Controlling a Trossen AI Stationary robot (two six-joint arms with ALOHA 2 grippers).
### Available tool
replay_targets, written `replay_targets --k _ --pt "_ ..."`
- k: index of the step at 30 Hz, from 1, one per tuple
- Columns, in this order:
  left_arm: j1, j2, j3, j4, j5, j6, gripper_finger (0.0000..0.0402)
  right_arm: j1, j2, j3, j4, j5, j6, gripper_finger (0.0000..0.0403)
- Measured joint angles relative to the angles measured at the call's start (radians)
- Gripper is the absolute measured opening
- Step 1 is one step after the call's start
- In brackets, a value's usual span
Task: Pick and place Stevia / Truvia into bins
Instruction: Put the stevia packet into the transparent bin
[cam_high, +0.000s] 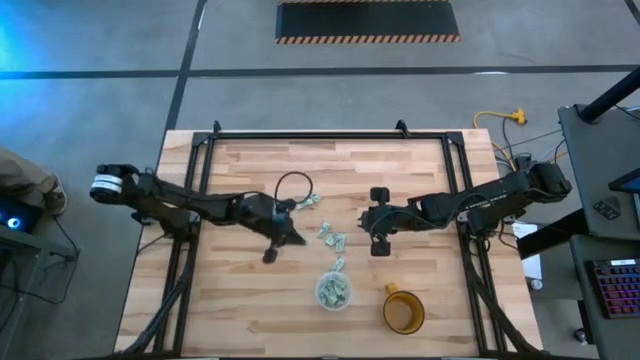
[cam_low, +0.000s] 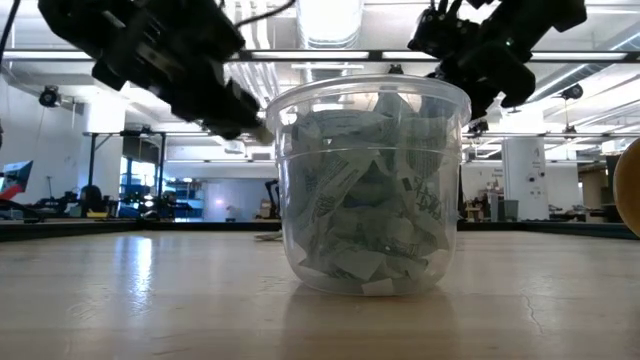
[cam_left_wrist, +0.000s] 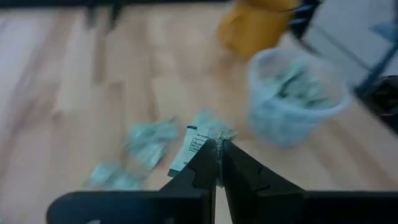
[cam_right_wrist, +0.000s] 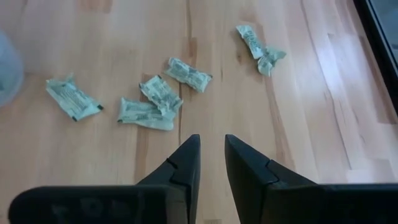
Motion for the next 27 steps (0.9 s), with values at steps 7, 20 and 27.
replay_targets --k 7,20,27 --pt "-0.048 0.097 0.000 0.245 0.156 0.025 0.0004 0.000 0.012 -0.002 0.025 0.000 0.000 0.0061" --pt "-0.100 0.410 0.190 0.377 0.309 0.021 0.0004 0.000 0.018 -0.002 0.028 0.000 0.000 0.0061" --pt "-0.109 0.512 0.303 0.363 0.411 0.022 0.0004 0.000 0.018 -0.002 0.028 -0.001 0.000 0.0057"
